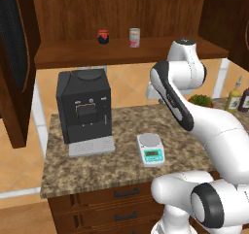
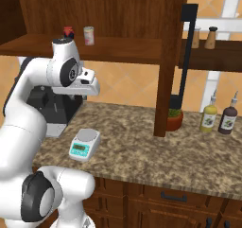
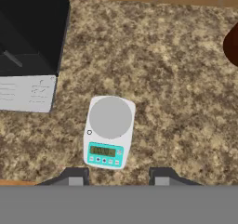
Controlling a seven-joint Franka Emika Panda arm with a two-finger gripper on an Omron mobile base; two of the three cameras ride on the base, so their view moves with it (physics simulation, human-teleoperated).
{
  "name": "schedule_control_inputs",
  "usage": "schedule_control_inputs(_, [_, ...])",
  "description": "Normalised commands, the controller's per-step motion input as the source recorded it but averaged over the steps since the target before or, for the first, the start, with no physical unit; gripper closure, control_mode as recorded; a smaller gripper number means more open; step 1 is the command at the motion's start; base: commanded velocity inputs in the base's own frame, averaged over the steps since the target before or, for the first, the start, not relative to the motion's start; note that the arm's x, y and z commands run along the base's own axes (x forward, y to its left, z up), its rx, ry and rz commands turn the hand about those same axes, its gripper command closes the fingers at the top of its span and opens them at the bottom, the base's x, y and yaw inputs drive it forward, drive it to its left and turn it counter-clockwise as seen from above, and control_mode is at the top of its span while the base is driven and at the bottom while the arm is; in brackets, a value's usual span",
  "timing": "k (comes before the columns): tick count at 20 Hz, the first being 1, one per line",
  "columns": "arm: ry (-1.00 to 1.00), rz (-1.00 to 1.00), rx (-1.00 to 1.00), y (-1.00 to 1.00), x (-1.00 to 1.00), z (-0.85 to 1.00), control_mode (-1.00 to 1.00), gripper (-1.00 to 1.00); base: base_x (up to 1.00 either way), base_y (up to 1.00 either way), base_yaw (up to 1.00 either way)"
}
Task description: Pick the canned food and place it on the digital scale for weighing, and close the cabinet.
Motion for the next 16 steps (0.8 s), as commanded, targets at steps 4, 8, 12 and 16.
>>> schedule_control_inputs(4, [-0.08, 0.00, 0.00, 0.00, -0.41, 0.00, -1.00, -1.00, 0.00, 0.00, 0.00])
schedule_control_inputs(8, [-0.14, -0.01, 0.00, 0.00, -0.71, 0.00, -1.00, -1.00, 0.00, 0.00, 0.00])
schedule_control_inputs(12, [-0.38, 0.00, 0.00, 0.00, -0.56, 0.38, -1.00, -1.00, 0.00, 0.00, 0.00])
schedule_control_inputs(16, [-0.33, 0.00, 0.00, 0.00, -0.39, 0.74, -1.00, -1.00, 0.00, 0.00, 0.00])
